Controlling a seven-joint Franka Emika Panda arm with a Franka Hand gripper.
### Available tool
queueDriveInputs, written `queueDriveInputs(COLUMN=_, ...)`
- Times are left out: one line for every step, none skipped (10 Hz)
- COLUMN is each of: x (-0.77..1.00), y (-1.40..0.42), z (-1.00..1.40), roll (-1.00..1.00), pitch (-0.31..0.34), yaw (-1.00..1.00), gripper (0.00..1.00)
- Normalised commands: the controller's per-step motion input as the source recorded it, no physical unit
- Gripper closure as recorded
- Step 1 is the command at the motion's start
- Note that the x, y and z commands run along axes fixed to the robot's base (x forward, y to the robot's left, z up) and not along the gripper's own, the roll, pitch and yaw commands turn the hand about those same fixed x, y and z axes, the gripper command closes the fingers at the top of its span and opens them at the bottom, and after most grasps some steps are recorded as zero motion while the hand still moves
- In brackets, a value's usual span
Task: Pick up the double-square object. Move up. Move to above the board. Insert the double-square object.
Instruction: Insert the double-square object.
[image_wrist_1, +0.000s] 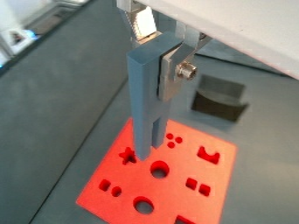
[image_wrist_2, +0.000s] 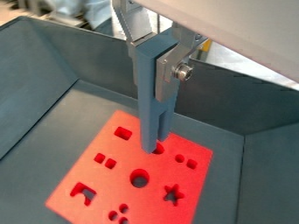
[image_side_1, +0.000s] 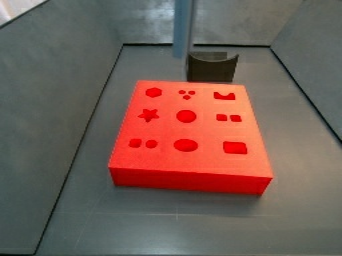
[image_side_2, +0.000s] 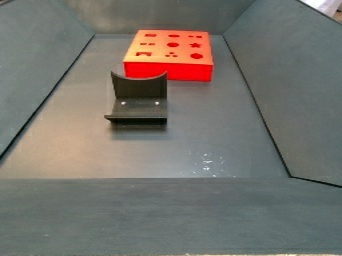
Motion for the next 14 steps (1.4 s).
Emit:
queueDriveInputs(x=0.28, y=0.00, z=-0.50, roll=0.00, pitch=-0.023, yaw=-0.83, gripper=1.00)
queueDriveInputs(x=0.21, y=0.00, z=-0.61, roll=0.03, pitch=-0.073, yaw=-0.89, gripper=1.00)
queueDriveInputs(x=0.22, y=0.00, z=-0.66, roll=0.05, pitch=-0.084, yaw=-0.88, gripper=1.00)
queueDriveInputs(x=0.30, y=0.00, z=-0.55, roll=0.01, pitch=-0.067, yaw=-0.81, gripper=1.00)
queueDriveInputs(x=0.39, y=-0.01, z=-0.58, roll=0.04, pitch=-0.043, yaw=-0.73, gripper=1.00)
queueDriveInputs(x=0.41, y=-0.02, z=-0.62, roll=0.07, pitch=-0.011, yaw=-0.71, gripper=1.00)
queueDriveInputs(x=0.32, y=0.00, z=-0.57, roll=0.04, pitch=-0.009, yaw=-0.79, gripper=1.00)
queueDriveInputs(x=0.32, y=0.00, z=-0.58, roll=0.04, pitch=-0.004, yaw=-0.79, gripper=1.00)
queueDriveInputs(x=0.35, y=0.00, z=-0.52, roll=0.02, pitch=0.000, yaw=-0.77, gripper=1.00)
queueDriveInputs(x=0.35, y=0.00, z=-0.45, roll=0.00, pitch=0.000, yaw=-0.77, gripper=1.00)
queueDriveInputs(x=0.28, y=0.00, z=-0.15, roll=-0.04, pitch=0.000, yaw=-0.83, gripper=1.00)
queueDriveInputs(x=0.22, y=0.00, z=0.00, roll=-0.15, pitch=0.000, yaw=-0.89, gripper=1.00)
queueDriveInputs(x=0.22, y=0.00, z=0.00, roll=-0.13, pitch=0.000, yaw=-0.89, gripper=1.00)
queueDriveInputs(x=0.19, y=0.00, z=-0.26, roll=0.00, pitch=0.000, yaw=-0.91, gripper=1.00)
